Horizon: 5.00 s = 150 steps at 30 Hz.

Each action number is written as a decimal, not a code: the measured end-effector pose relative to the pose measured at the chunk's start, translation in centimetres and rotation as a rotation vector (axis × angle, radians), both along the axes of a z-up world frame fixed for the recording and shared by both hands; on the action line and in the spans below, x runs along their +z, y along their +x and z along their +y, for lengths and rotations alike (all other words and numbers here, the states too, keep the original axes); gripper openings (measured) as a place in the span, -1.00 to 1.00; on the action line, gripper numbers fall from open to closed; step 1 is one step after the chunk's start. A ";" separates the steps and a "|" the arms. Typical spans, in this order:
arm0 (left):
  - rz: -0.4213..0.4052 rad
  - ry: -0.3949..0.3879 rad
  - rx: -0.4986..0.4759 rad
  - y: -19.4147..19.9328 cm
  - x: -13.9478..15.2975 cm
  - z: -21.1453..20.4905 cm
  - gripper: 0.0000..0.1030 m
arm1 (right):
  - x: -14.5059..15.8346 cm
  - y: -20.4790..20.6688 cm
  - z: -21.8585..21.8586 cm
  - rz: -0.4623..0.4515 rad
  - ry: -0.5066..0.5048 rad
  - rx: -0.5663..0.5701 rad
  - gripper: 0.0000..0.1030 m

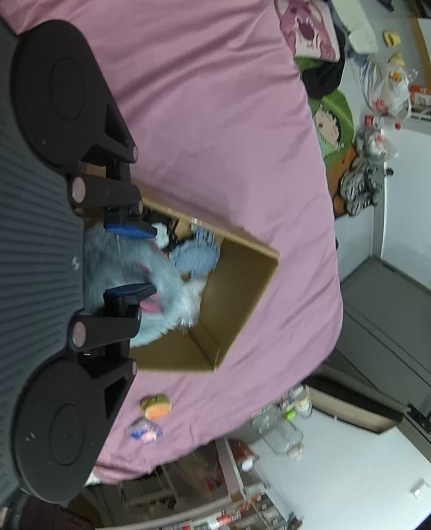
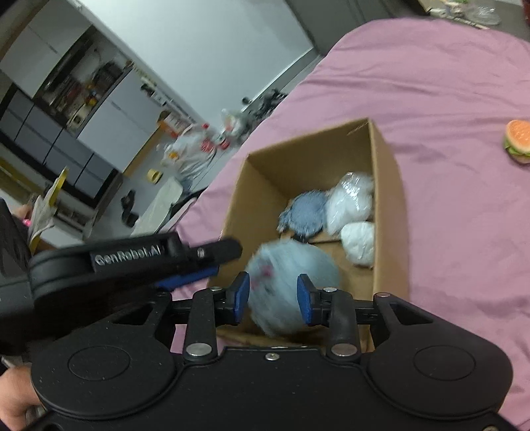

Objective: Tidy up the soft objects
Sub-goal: 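Carry the grey plush over the cardboard box and release it inside, then move both grippers back toward the burger plush and tissue pack, then grasp the burger plush with the left gripper while the right grasps the blue tissue pack, then carry both items over the cardboard box and release them inside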

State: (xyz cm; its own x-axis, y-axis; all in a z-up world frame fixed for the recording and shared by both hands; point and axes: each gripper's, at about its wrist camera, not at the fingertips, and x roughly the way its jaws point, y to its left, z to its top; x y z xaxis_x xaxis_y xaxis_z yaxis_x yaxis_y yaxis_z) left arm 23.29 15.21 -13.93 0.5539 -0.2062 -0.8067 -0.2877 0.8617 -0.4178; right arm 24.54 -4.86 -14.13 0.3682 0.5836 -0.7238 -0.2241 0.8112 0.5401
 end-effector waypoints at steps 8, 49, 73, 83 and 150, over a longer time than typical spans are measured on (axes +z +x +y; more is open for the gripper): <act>-0.038 0.054 -0.007 -0.6 2.0 -0.7 -0.31 | 2.4 -0.7 -2.2 -0.022 -0.009 0.005 -0.09; -0.061 0.234 -0.084 3.8 5.2 -18.2 0.77 | 0.8 5.3 -25.5 -0.125 -0.066 -0.385 0.94; -0.014 0.268 -0.162 10.5 -0.9 -28.8 0.79 | -6.1 11.8 -32.7 0.040 0.015 -0.569 0.99; 0.029 0.264 -0.181 13.6 -4.6 -30.8 0.77 | -8.0 14.8 -33.0 0.060 -0.015 -0.570 0.99; -0.094 0.234 -0.041 0.3 5.7 -11.6 -0.15 | 2.1 2.6 -15.9 -0.277 -0.195 -0.211 -0.01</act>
State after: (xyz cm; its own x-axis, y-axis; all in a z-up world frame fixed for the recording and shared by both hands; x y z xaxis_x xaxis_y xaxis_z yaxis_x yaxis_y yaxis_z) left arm 23.61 3.61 -8.24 0.6238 -0.0435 -0.7804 -0.2198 0.9484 -0.2286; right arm 27.14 -20.81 -12.01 0.6624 0.3354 -0.6699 -0.1569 0.9364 0.3137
